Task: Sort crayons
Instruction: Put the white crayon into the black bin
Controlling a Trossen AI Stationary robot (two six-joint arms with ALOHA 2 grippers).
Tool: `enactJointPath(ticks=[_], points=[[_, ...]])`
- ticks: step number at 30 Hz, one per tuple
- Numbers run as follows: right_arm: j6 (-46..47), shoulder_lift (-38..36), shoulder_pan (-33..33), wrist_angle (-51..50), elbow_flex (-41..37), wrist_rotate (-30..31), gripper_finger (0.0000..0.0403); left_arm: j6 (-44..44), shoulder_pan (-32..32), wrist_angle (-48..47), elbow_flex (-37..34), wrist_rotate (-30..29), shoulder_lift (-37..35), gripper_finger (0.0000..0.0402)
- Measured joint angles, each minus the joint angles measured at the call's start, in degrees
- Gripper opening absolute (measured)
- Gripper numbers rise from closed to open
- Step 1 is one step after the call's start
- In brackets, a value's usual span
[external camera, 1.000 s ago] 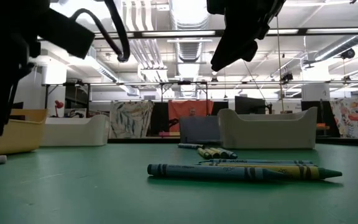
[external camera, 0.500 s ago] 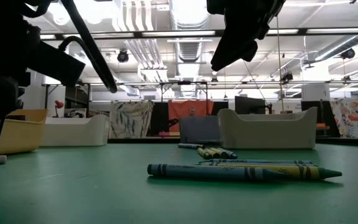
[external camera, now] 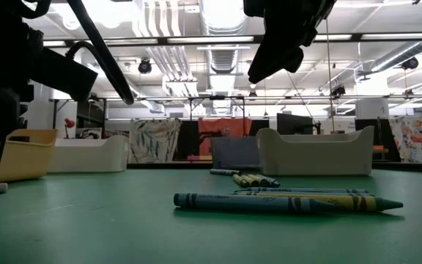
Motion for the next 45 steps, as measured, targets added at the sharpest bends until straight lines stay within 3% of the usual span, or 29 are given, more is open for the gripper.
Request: enactJointPath(ticks=[7, 17, 20, 26, 32, 35, 39, 45], points=[[0.00, 0.00, 0.00, 0.02, 0.00, 0.00, 0.0077, 0.57, 0.00, 0.51, -0.05, -0.16, 0.11, 0.0137], [-0.06, 0.00, 0.00, 0.00, 0.00, -0.02, 0.0077, 1.09, -0.24, -0.13, 1.94, -0.35, 0.50, 0.0036], [-0.77, -0.11, 0.00, -0.23, 0.00, -0.05, 0.0077, 2.56, -0.28, -3.29, 5.22, -4.81, 0.90, 0.0008], [-3.24, -2.11, 0.96, -2.29, -0.37, -0.04, 0.0077, 10.50, -0.37, -6.33, 12.80, -13.52, -0.74, 0.0003], [-6.20, -9.48, 1.60, -0.29, -5.80, -0.02, 0.0077, 21.02, 1.19, -5.83, 17.80, -22.68, -7.16, 0.0001], [-8.51, -14.07, 0.97, 6.37, -10.68, 0.27, 0.0077, 26.81, 1.88, -3.48, 18.40, -28.08, -11.45, 0.0001], [-9.26, -18.25, 0.45, 25.30, -19.49, 0.06, 0.0077, 34.21, 2.25, 3.21, 16.07, -35.66, -18.10, 0.0001], [-9.14, -17.92, 1.19, 53.79, -31.53, -0.13, 0.0077, 50.63, 1.13, 29.12, 4.19, -41.90, -26.25, 0.0000]])
